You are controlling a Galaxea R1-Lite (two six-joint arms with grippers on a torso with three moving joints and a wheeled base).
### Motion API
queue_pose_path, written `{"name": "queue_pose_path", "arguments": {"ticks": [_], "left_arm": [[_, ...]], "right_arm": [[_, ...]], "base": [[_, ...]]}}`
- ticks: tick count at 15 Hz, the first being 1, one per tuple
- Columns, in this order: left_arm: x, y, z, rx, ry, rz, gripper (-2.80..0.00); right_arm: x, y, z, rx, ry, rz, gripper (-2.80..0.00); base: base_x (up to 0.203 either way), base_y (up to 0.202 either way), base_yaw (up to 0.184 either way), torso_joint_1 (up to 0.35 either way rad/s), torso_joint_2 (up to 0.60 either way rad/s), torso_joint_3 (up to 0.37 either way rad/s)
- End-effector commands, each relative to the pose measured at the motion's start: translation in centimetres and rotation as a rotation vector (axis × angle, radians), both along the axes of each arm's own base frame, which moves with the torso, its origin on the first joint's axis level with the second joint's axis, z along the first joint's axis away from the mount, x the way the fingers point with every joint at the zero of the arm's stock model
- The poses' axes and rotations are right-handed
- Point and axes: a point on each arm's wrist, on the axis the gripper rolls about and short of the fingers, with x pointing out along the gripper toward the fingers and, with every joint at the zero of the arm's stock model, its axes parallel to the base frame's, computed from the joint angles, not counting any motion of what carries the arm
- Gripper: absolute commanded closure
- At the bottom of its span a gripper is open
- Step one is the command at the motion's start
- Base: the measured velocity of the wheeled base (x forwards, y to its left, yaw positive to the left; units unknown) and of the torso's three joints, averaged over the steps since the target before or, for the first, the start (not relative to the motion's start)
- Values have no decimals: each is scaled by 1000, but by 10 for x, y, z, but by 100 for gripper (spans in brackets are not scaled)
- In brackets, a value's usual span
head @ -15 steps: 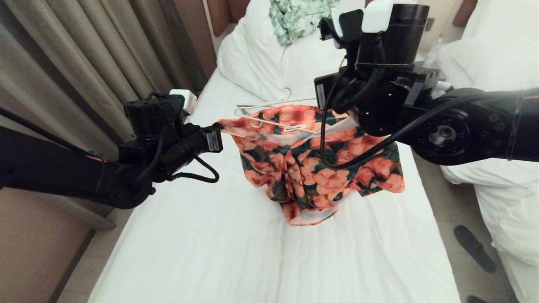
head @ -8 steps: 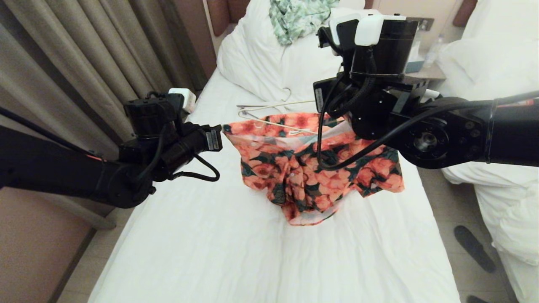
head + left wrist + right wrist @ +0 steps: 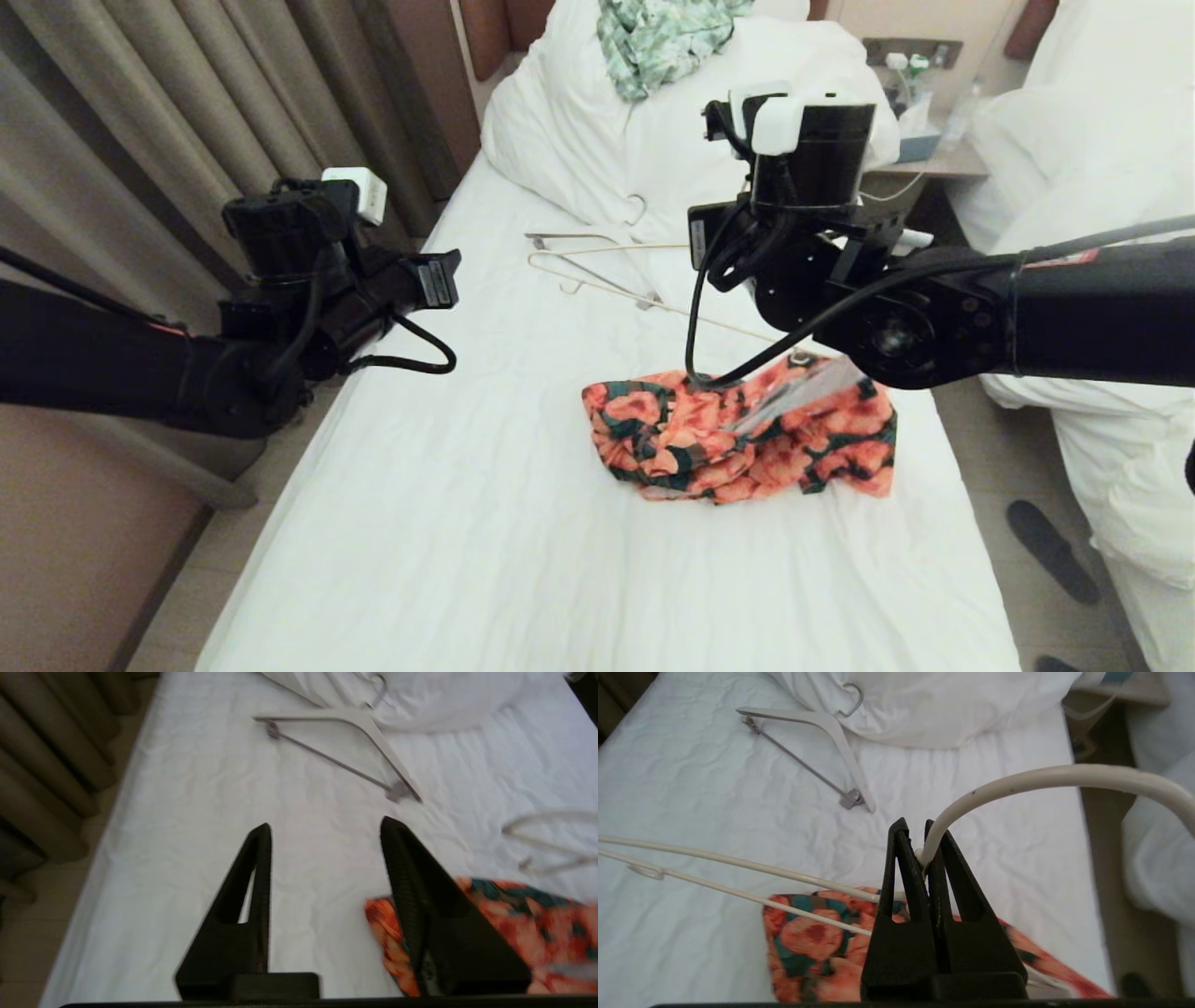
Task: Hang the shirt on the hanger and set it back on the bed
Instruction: Take the clothes hanger out of the clothes, then place the hanger on the bed
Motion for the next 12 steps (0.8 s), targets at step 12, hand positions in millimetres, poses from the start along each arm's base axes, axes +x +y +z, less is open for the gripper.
{"name": "queue_pose_path", "arguments": {"ticks": [12], "left_arm": [[-19,19,41,-51,-94,56,0]], "right_arm": [[57,-30,-133,-87,484,-173,0]], "base": [[0,0,0,0,0,0]]}}
